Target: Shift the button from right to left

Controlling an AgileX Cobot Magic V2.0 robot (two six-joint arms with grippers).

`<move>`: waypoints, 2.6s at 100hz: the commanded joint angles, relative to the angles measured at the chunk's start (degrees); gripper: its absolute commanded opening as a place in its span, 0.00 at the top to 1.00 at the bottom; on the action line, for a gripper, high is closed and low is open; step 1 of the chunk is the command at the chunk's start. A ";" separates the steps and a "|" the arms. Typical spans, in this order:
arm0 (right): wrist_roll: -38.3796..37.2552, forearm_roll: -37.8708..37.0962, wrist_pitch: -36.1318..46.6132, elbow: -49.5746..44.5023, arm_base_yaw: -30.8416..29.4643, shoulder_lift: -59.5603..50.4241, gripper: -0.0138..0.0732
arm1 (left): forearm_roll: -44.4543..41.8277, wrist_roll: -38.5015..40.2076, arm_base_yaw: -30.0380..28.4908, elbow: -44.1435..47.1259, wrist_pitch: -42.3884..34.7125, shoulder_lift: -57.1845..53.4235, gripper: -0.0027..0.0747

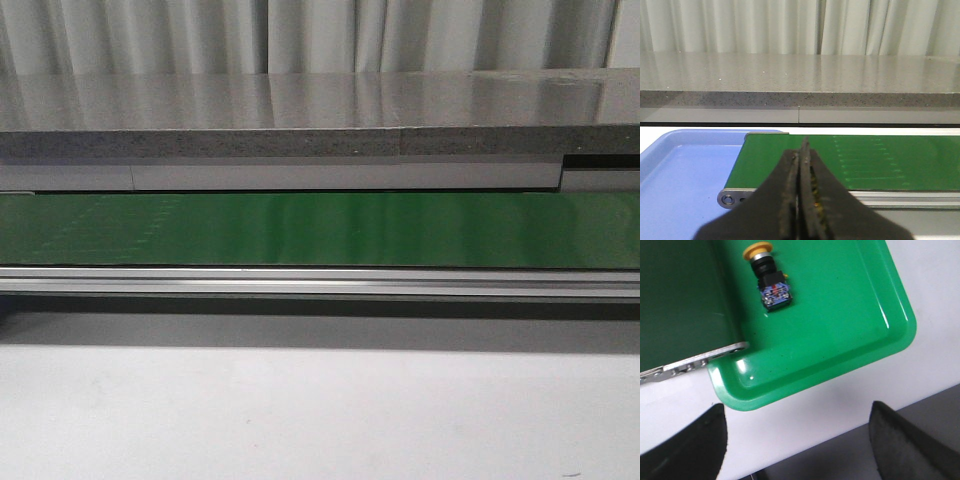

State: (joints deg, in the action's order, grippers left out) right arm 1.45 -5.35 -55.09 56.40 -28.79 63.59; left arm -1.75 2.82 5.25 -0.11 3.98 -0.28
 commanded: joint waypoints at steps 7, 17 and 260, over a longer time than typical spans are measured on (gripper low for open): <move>6.09 5.35 1.42 6.08 -4.63 6.41 0.19 | 0.04 0.54 0.20 2.58 -4.37 -1.76 0.99; 10.61 10.06 1.66 8.46 -6.35 11.08 0.19 | 0.04 0.54 0.20 2.58 -4.37 -1.76 0.99; 6.36 19.61 -2.54 23.29 11.85 31.27 0.77 | 0.04 0.54 0.20 2.58 -4.37 -1.76 0.99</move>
State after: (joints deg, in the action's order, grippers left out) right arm 8.93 15.12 -58.87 78.67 -18.28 96.64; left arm -1.75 2.82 5.25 -0.11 4.08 -0.28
